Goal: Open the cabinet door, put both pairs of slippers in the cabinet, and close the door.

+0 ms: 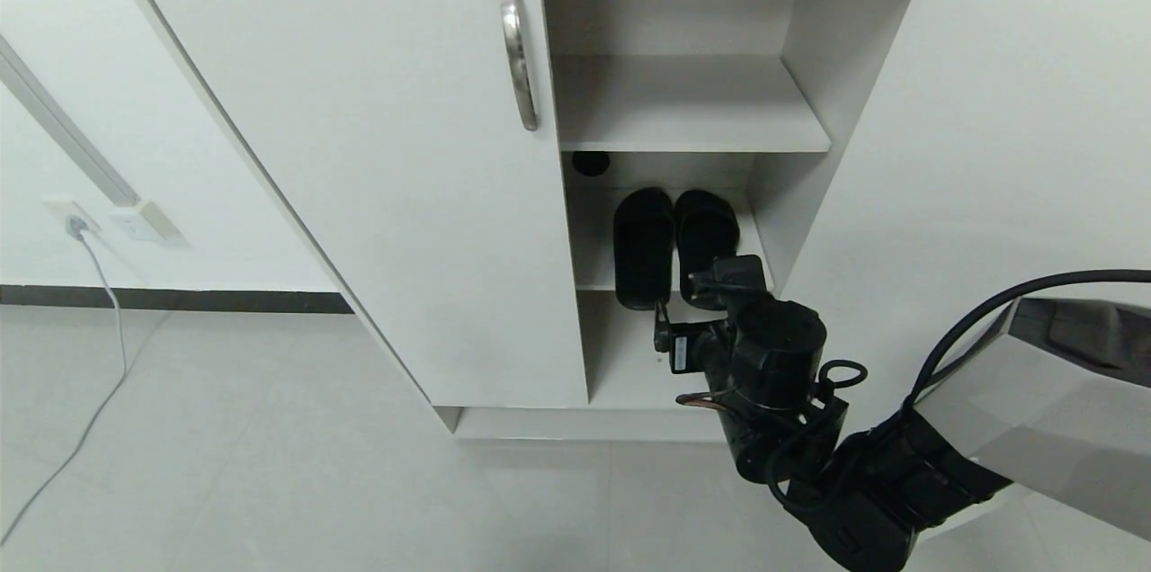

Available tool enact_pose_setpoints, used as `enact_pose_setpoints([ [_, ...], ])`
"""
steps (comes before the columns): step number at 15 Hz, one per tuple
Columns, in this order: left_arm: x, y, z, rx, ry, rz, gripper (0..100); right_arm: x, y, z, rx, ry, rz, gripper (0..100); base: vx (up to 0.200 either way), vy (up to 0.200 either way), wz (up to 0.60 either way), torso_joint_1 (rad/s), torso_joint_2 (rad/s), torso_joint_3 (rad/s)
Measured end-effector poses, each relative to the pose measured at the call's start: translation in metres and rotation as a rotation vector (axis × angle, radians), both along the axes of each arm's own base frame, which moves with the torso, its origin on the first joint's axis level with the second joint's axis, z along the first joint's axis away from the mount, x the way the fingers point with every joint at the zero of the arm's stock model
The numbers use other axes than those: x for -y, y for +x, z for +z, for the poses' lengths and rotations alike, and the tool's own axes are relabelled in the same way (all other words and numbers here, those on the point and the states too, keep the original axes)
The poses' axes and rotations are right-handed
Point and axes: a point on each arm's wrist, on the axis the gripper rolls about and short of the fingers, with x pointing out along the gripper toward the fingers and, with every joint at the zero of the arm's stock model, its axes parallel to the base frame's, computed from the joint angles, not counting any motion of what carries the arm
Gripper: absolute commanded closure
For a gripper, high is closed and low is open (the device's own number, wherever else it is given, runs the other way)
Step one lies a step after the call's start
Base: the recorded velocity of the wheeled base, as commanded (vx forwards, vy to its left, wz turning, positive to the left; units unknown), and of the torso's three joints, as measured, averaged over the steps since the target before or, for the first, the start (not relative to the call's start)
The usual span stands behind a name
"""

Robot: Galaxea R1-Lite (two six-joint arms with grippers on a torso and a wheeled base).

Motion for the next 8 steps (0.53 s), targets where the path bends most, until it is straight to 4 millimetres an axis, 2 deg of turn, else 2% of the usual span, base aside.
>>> enact_pose_setpoints([
  [6,0.0000,0.0000,0.0000,0.000,0.000,-0.001,100,-0.0005,0.0003,-0.0034,-0.006,-0.007,0.000,0,0.000,0.000,0.00,0.000,0.00,0.000],
  [8,0.0000,0.0000,-0.0001,-0.001,0.000,-0.002,100,-0.0006,0.0004,-0.0037,-0.006,-0.007,0.000,0,0.000,0.000,0.00,0.002,0.00,0.151],
])
